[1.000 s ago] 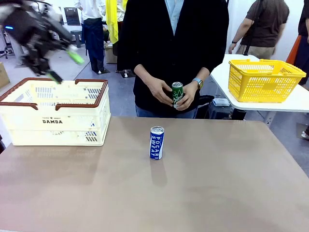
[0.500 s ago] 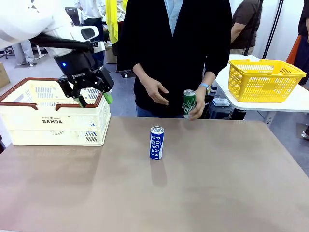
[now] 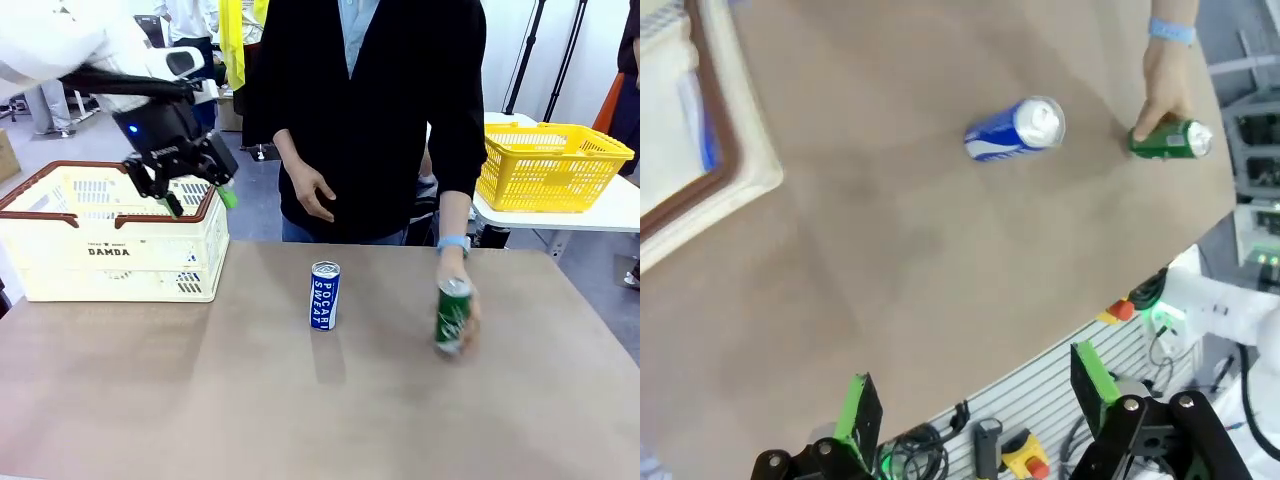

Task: Place the drinks into the Shopping basket.
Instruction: Pick up one drink and place it into the Shopping basket.

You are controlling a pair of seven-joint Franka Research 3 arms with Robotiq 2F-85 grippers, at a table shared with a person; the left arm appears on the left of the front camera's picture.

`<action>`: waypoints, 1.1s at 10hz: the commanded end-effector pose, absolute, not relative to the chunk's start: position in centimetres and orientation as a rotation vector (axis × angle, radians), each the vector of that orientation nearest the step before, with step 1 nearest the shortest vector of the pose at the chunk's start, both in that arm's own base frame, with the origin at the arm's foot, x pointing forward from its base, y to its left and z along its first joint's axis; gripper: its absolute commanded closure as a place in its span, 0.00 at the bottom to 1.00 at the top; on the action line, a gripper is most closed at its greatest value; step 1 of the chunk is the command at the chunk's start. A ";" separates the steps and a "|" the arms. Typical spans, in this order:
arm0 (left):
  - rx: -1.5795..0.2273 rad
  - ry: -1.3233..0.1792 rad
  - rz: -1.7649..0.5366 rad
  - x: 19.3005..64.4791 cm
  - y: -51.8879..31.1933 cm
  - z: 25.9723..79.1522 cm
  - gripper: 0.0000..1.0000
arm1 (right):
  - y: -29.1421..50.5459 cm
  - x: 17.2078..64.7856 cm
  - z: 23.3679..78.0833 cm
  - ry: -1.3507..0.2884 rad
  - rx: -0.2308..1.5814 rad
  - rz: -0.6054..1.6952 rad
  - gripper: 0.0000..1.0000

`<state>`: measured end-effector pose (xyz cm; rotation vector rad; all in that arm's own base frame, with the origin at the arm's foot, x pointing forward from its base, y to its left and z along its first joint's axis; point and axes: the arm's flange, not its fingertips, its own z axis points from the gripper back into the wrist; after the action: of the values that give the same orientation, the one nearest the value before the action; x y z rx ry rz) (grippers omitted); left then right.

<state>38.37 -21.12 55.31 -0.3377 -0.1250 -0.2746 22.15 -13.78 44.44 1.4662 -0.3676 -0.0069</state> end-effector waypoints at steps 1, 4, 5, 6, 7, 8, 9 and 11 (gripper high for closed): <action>-0.296 -0.129 -0.284 37.9 -26.9 53.3 0.00 | -13.8 22.4 45.2 -0.367 1.481 -0.024 0.00; -0.144 -0.138 -0.236 38.3 -31.0 52.2 0.00 | -13.8 22.4 45.2 -0.367 1.481 -0.024 0.00; -0.200 -0.142 -0.255 37.7 -27.5 52.6 0.00 | -13.8 22.4 45.2 -0.367 1.481 -0.024 0.00; -0.341 -0.147 -0.292 36.2 -22.3 53.1 0.00 | -13.8 22.4 45.2 -0.367 1.481 -0.024 0.00; -0.438 -0.199 -0.249 33.9 -17.4 53.2 0.00 | -13.8 22.4 45.2 -0.367 1.481 -0.024 0.00; -0.449 -0.212 -0.236 32.9 -16.8 52.7 0.00 | -13.8 22.4 45.2 -0.367 1.481 -0.024 0.00; -0.406 -0.193 -0.246 33.1 -18.1 51.9 0.00 | -13.8 22.4 45.2 -0.367 1.481 -0.024 0.00; -0.375 -0.176 -0.284 34.5 -21.1 51.7 0.00 | -13.8 22.4 45.2 -0.367 1.481 -0.024 0.00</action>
<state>32.99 -18.10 51.89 -0.4009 -0.1875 -0.2656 22.14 -13.79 44.44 1.4664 -0.3676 -0.0072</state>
